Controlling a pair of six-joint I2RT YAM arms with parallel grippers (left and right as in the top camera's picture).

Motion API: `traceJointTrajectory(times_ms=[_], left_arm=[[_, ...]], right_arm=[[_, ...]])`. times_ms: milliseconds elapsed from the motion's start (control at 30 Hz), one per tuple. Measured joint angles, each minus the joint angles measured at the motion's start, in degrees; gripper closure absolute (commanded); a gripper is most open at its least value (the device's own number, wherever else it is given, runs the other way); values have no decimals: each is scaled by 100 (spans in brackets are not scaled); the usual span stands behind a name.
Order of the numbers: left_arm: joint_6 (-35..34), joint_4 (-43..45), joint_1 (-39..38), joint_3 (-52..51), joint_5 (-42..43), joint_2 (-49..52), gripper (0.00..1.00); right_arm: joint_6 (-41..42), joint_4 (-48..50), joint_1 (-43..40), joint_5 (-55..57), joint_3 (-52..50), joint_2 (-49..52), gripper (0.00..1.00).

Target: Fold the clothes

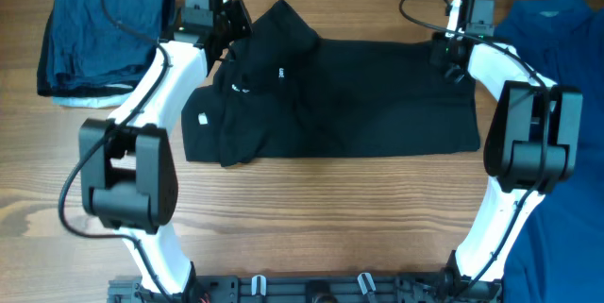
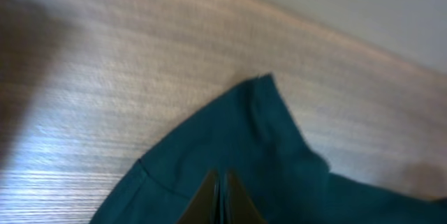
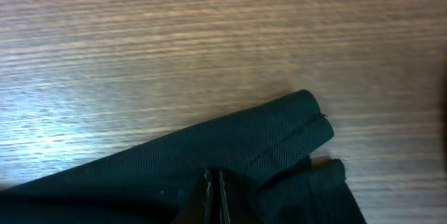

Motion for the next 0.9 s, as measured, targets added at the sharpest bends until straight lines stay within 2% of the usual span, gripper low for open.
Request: traceJointTrajectory(times_ms=[167, 300, 467, 600, 733, 900], left_arm=[[352, 107, -4, 2, 444, 223, 96], [601, 160, -44, 151, 761, 223, 96], [691, 754, -76, 219, 896, 282, 96], [813, 1576, -74, 306, 953, 885, 94], [857, 1620, -83, 306, 1187, 1519, 94], [1075, 1375, -188, 306, 1226, 1650, 95]], right_arm=[[2, -122, -168, 85, 4, -44, 95], [42, -387, -227, -46, 13, -295, 88], [417, -772, -247, -380, 122, -1606, 82], [531, -1810, -247, -507, 334, -2483, 80], [549, -2481, -247, -525, 264, -2472, 82], [553, -2837, -247, -522, 221, -2463, 82]])
